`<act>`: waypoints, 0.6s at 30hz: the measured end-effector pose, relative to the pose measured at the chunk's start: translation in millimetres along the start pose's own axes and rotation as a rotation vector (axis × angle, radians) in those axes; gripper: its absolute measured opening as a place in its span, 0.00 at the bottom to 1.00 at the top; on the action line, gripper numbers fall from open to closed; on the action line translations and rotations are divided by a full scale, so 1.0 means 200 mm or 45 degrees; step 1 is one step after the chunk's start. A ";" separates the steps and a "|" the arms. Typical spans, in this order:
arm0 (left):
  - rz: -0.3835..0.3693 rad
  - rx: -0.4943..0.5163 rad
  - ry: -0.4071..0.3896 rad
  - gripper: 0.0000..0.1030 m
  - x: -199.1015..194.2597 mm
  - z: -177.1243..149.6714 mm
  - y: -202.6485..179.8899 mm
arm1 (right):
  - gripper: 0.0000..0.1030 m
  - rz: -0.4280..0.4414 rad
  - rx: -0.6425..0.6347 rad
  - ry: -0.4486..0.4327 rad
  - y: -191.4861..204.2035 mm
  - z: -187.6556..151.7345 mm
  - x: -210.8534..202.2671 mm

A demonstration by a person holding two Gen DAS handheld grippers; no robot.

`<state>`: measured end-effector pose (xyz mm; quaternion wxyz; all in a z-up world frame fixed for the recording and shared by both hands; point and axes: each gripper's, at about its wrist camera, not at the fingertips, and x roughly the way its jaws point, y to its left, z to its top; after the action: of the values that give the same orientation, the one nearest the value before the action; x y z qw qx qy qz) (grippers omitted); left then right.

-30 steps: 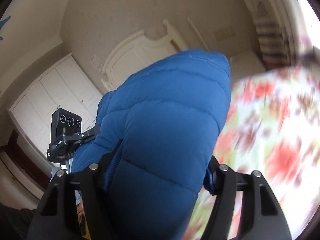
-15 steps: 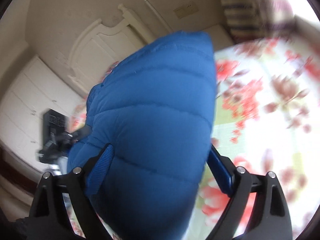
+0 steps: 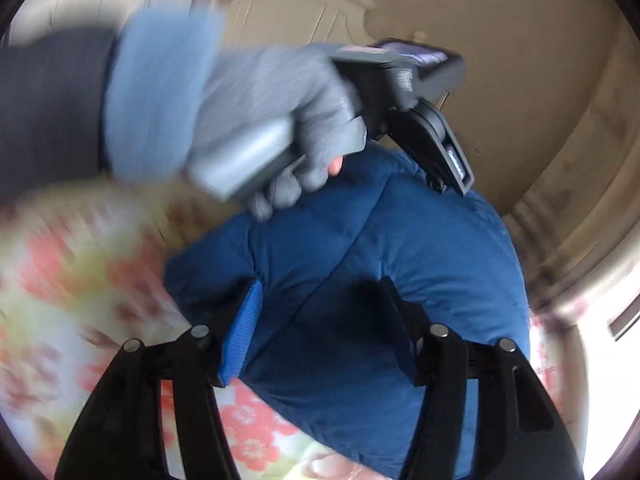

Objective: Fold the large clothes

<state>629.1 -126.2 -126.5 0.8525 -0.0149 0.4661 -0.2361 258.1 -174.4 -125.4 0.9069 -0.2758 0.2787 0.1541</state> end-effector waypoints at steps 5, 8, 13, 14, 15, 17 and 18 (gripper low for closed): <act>0.048 -0.008 0.009 0.96 -0.02 -0.06 -0.01 | 0.60 -0.052 -0.022 0.063 0.05 0.03 0.06; 0.205 -0.012 -0.110 0.94 -0.24 -0.09 -0.10 | 0.59 -0.073 -0.048 0.011 0.03 0.03 -0.10; 0.329 -0.031 -0.624 0.95 -0.99 -0.37 -0.25 | 0.87 -0.004 0.055 -0.231 0.02 -0.08 -0.68; 0.370 -0.013 -0.733 0.95 -1.18 -0.47 -0.30 | 0.91 -0.015 0.095 -0.262 0.00 -0.11 -0.77; 0.410 -0.002 -0.808 0.95 -1.32 -0.55 -0.34 | 0.95 -0.043 0.162 -0.300 -0.06 -0.15 -0.88; 0.486 -0.005 -0.889 0.95 -1.50 -0.67 -0.41 | 0.98 -0.075 0.285 -0.368 -0.15 -0.21 -1.04; 0.531 -0.007 -0.924 0.95 -1.60 -0.76 -0.46 | 0.98 -0.099 0.365 -0.414 -0.23 -0.23 -1.11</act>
<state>325.8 -44.7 62.6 0.9909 -0.0048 0.1292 -0.0367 82.0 -266.0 -8.1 0.9751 -0.1263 0.1371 0.1202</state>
